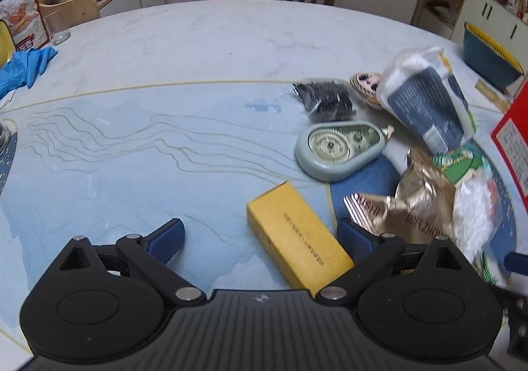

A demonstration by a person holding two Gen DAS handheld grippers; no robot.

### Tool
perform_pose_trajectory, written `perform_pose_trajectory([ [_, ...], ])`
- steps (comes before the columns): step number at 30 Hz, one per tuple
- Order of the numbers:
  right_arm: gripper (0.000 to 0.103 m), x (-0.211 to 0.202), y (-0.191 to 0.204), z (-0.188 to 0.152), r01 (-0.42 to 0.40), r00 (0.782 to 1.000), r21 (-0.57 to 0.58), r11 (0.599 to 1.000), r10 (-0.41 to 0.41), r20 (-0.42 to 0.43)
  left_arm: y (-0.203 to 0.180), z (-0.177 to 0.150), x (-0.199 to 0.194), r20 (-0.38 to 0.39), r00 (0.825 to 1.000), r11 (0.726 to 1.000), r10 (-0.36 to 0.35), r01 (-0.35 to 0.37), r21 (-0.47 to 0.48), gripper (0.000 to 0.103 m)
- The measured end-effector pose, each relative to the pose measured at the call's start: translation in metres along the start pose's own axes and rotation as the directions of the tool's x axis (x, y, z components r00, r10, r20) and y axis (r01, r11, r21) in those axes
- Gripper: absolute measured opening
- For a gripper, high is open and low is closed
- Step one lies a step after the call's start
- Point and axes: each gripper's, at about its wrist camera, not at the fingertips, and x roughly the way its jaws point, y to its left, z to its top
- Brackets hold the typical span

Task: Organize objects
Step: 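Close left tool on yellow box while right tool grasps brown bead bracelet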

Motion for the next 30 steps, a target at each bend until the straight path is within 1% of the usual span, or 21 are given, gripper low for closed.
perform_pose_trajectory([
  [3, 0.039, 0.007, 0.003, 0.0, -0.001, 1.0, -0.003, 1.0, 0.001, -0.02, -0.001, -0.006, -0.001, 0.009, 1.0, 0.999, 0.012, -0.013, 0.045, 0.097],
  [4, 0.039, 0.008, 0.004, 0.0, -0.002, 1.0, -0.005, 1.0, 0.002, -0.026, -0.001, -0.007, -0.002, 0.013, 1.0, 0.999, 0.007, -0.008, 0.049, 0.095],
  [5, 0.037, 0.008, 0.005, 0.0, 0.0, 1.0, -0.007, 1.0, 0.0, -0.022, 0.0, -0.008, -0.003, 0.019, 1.0, 0.999, 0.005, -0.006, 0.052, 0.092],
  [6, 0.032, 0.008, 0.006, 0.0, -0.003, 1.0, -0.008, 1.0, 0.002, -0.022, 0.0, -0.008, -0.004, 0.025, 1.0, 0.998, 0.0, -0.002, 0.058, 0.09],
  [8, 0.025, 0.008, 0.008, 0.002, -0.007, 1.0, -0.011, 1.0, 0.006, -0.021, 0.0, -0.008, -0.006, 0.036, 0.999, 0.997, -0.014, 0.012, 0.073, 0.076],
  [9, 0.021, 0.008, 0.009, 0.002, -0.005, 1.0, -0.015, 1.0, 0.005, -0.02, 0.0, -0.007, -0.007, 0.041, 0.999, 0.996, -0.023, 0.019, 0.082, 0.072],
  [10, 0.018, 0.008, 0.01, 0.002, -0.003, 1.0, -0.02, 1.0, 0.003, -0.02, -0.001, -0.008, -0.008, 0.046, 0.998, 0.996, -0.031, 0.026, 0.091, 0.064],
  [11, 0.013, 0.007, 0.011, 0.002, -0.001, 1.0, -0.027, 1.0, 0.0, -0.019, -0.002, -0.008, -0.008, 0.05, 0.998, 0.995, -0.038, 0.033, 0.099, 0.058],
  [12, 0.011, 0.007, 0.012, 0.002, 0.004, 1.0, -0.036, 0.999, -0.005, -0.018, -0.002, -0.008, -0.009, 0.052, 0.998, 0.994, -0.044, 0.039, 0.105, 0.056],
  [14, 0.011, 0.007, 0.016, 0.002, 0.028, 0.999, -0.057, 0.998, -0.029, -0.015, -0.003, -0.008, -0.01, 0.055, 0.997, 0.992, -0.053, 0.047, 0.115, 0.047],
  [16, 0.013, 0.005, 0.02, 0.001, 0.058, 0.998, -0.086, 0.995, -0.058, -0.002, -0.004, -0.009, -0.01, 0.058, 0.997, 0.991, -0.057, 0.049, 0.124, 0.045],
  [17, 0.016, 0.005, 0.022, 0.0, 0.073, 0.997, -0.104, 0.992, -0.073, 0.005, -0.004, -0.01, -0.01, 0.059, 0.997, 0.99, -0.057, 0.049, 0.128, 0.044],
  [18, 0.019, 0.004, 0.024, 0.0, 0.079, 0.997, -0.119, 0.99, -0.079, 0.012, -0.004, -0.011, -0.011, 0.06, 0.996, 0.99, -0.058, 0.05, 0.134, 0.044],
  [20, 0.019, 0.004, 0.027, 0.001, 0.084, 0.996, -0.138, 0.987, -0.081, 0.024, -0.005, -0.012, -0.011, 0.064, 0.996, 0.988, -0.06, 0.05, 0.147, 0.044],
  [24, 0.019, 0.007, 0.031, 0.006, 0.08, 0.997, -0.162, 0.984, -0.077, 0.027, -0.005, -0.013, -0.011, 0.07, 0.995, 0.985, -0.067, 0.055, 0.164, 0.044],
  [27, 0.018, 0.012, 0.034, 0.009, 0.052, 0.999, -0.175, 0.983, -0.049, 0.019, -0.005, -0.014, -0.011, 0.075, 0.995, 0.982, -0.07, 0.055, 0.178, 0.044],
  [30, 0.018, 0.016, 0.037, 0.012, 0.046, 0.999, -0.182, 0.982, -0.046, 0.005, -0.005, -0.014, -0.01, 0.076, 0.994, 0.982, -0.078, 0.063, 0.18, 0.044],
])
